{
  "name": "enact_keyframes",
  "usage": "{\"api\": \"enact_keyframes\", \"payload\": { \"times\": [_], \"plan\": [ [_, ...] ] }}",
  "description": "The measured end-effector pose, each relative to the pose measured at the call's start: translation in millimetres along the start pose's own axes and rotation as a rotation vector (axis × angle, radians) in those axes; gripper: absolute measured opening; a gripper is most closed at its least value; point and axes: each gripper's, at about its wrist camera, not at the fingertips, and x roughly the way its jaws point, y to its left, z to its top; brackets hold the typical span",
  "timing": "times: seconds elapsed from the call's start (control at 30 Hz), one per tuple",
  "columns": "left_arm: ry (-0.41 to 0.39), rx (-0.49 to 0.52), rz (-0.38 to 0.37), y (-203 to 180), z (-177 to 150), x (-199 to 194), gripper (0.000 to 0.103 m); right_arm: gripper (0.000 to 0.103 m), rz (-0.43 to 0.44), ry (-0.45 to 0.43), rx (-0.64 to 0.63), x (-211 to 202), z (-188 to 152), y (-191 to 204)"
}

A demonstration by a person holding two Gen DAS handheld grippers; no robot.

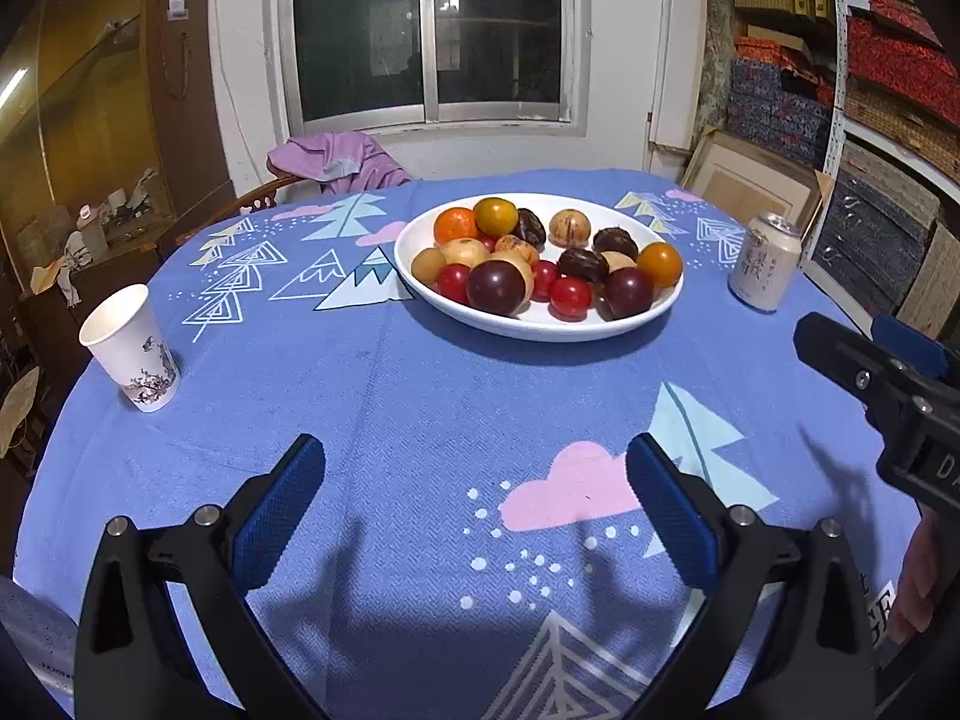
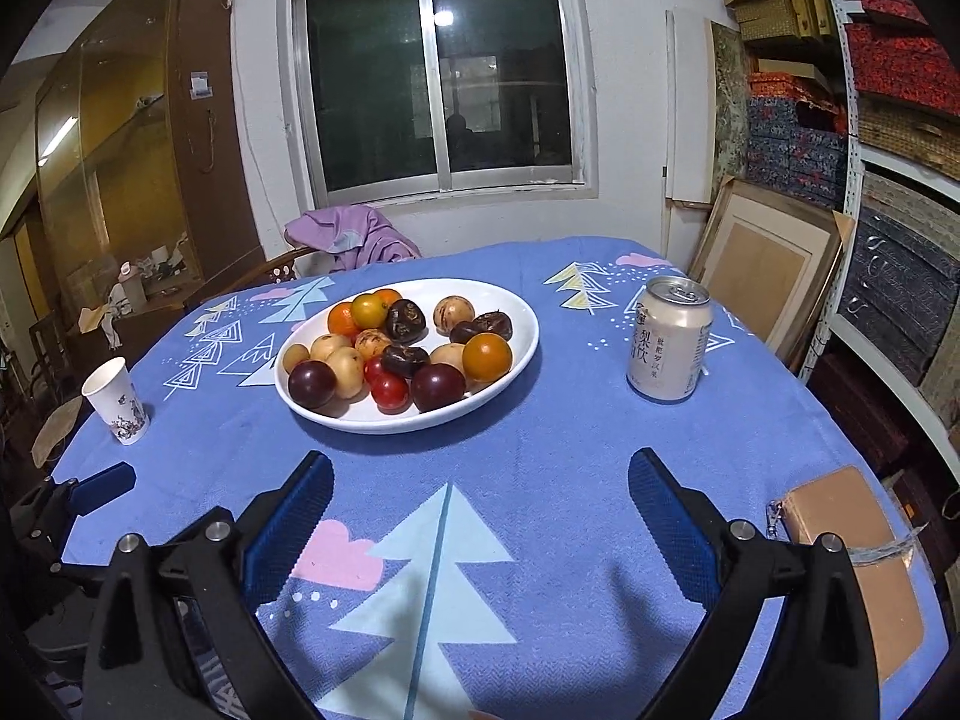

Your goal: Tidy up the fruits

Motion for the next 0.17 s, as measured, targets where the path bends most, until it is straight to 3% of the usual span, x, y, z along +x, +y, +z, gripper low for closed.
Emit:
{"api": "enact_keyframes", "payload": {
  "times": [0.17],
  "plan": [
    [-0.027, -0.023, 0.015, 3.1, 3.2, -5.4, 0.099, 0.100, -0.004, 0.005, -0.016, -0.2, -1.5, 2.1]
  ]
}}
